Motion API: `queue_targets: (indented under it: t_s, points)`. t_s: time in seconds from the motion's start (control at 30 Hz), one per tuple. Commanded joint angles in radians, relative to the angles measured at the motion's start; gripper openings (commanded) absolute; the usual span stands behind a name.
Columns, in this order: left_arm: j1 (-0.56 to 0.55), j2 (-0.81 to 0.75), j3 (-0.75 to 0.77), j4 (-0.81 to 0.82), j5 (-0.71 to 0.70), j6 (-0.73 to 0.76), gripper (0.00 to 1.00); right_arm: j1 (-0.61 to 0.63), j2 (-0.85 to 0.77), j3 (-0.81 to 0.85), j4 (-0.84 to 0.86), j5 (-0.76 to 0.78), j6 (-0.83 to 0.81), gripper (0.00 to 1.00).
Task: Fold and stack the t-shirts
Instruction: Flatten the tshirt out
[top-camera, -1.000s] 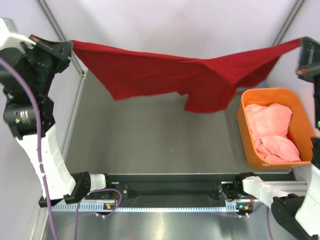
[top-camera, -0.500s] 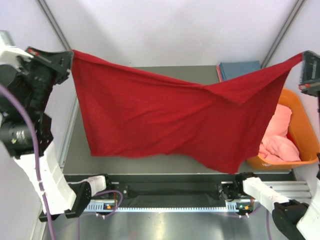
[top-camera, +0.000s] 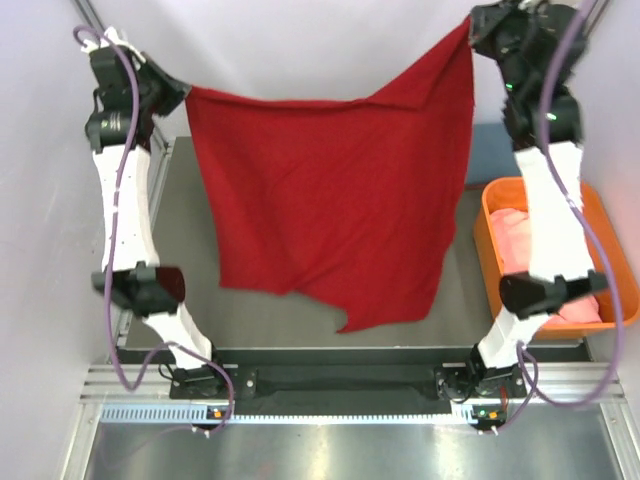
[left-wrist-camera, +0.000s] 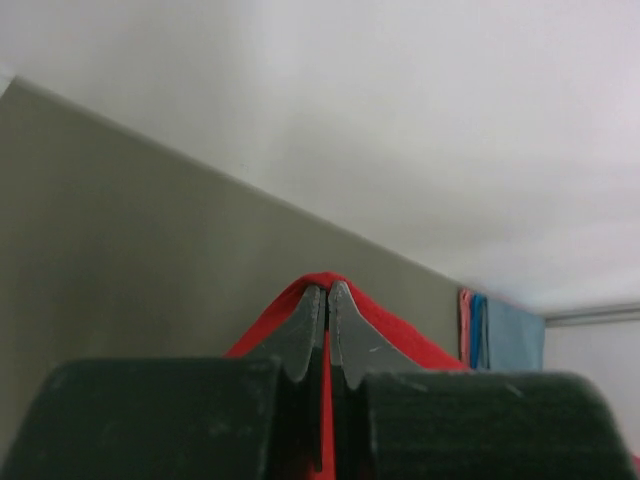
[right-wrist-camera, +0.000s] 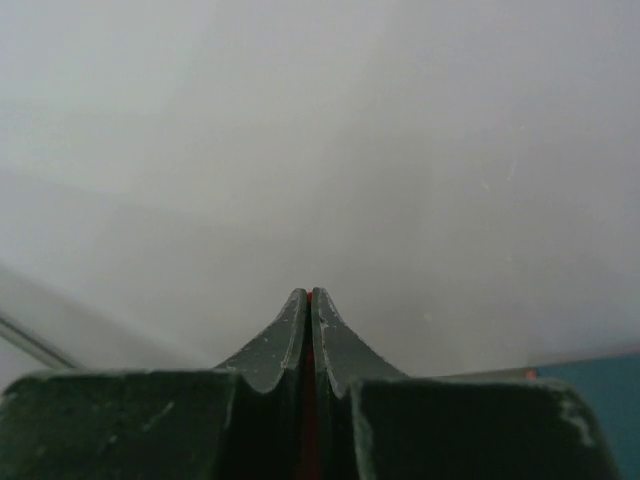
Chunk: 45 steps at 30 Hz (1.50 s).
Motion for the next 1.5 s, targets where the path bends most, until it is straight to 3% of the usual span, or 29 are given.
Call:
queue_targets:
  t_s: [0.0,0.07,0.17,0.27,0.4,0.47,0.6,0.63,0.77,0.83,1.03,1.17,1.47]
  points:
    - [0.012,0.131,0.324,0.144,0.019,-0.011,0.00,-0.027,0.076,0.107,0.237,-0.027,0.010,0.00]
    - [0.030,0.142,0.359,0.194,0.093,-0.063,0.00,-0.048,0.095,0.141,0.279,-0.061,0.039,0.00]
    - [0.050,0.052,0.274,0.290,0.076,-0.083,0.00,-0.067,0.063,0.152,0.328,-0.105,0.011,0.00]
    - [0.053,-0.091,0.027,0.383,0.021,-0.086,0.00,-0.073,0.003,0.115,0.304,-0.099,-0.052,0.00]
    - [0.060,-0.181,-0.073,0.293,0.042,-0.060,0.00,-0.073,-0.132,-0.067,0.267,-0.137,-0.108,0.00]
    - [0.060,-0.226,-0.145,0.244,0.030,-0.043,0.00,-0.073,-0.236,-0.239,0.250,-0.165,-0.118,0.00]
    - [0.058,-0.422,-0.511,0.239,-0.111,-0.028,0.00,-0.073,-0.431,-0.620,0.255,-0.171,-0.077,0.00]
    - [0.060,-0.454,-0.574,0.238,-0.143,-0.030,0.00,-0.071,-0.509,-0.788,0.258,-0.180,-0.060,0.00]
    - [0.060,-0.589,-0.904,0.250,-0.243,-0.007,0.00,-0.073,-0.705,-1.180,0.240,-0.185,0.088,0.00]
    - [0.060,-0.649,-0.992,0.219,-0.344,-0.002,0.00,-0.073,-0.811,-1.381,0.184,-0.205,0.153,0.00]
    - [0.060,-0.826,-1.417,0.245,-0.462,-0.147,0.00,-0.054,-1.054,-1.817,0.074,-0.197,0.291,0.00]
    - [0.061,-0.826,-1.494,0.219,-0.583,-0.201,0.00,-0.053,-1.118,-1.890,0.009,-0.182,0.288,0.00]
    - [0.061,-0.729,-1.463,0.153,-0.760,-0.277,0.00,-0.045,-1.088,-1.801,-0.098,-0.136,0.256,0.00]
